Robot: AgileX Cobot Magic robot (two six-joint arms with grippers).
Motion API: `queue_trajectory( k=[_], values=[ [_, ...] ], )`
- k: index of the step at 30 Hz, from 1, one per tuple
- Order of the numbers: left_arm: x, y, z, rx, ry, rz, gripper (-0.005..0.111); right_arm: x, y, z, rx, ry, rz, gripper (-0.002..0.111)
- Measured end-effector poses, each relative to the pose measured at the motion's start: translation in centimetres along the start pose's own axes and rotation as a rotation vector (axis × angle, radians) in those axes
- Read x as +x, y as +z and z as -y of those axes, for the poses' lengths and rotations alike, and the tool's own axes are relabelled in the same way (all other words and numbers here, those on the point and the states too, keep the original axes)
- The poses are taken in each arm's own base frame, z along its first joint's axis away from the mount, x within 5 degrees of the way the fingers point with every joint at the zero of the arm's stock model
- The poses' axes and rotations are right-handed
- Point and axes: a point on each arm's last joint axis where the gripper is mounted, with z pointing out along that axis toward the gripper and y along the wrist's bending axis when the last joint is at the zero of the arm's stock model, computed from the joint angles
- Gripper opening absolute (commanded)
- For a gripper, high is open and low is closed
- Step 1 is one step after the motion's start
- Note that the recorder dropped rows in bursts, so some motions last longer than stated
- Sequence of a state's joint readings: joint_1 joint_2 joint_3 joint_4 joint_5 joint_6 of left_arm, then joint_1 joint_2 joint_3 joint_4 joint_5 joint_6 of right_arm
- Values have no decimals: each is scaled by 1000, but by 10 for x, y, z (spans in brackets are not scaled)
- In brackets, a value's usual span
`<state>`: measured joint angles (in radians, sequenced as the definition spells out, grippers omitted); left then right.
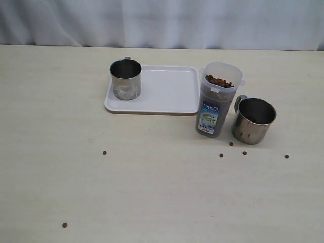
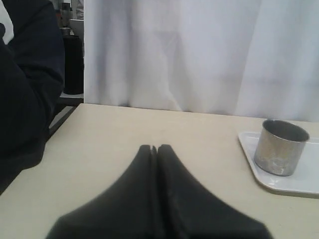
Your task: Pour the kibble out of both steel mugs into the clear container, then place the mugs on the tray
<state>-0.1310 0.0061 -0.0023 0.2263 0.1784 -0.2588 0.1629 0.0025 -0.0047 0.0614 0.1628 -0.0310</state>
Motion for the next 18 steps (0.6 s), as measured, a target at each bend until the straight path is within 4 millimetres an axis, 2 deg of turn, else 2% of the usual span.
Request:
queue_trajectory(
  k=[18],
  values=[
    [1,0,3,53,3,-9,0,0,0,0,0,0,0,4]
  ],
)
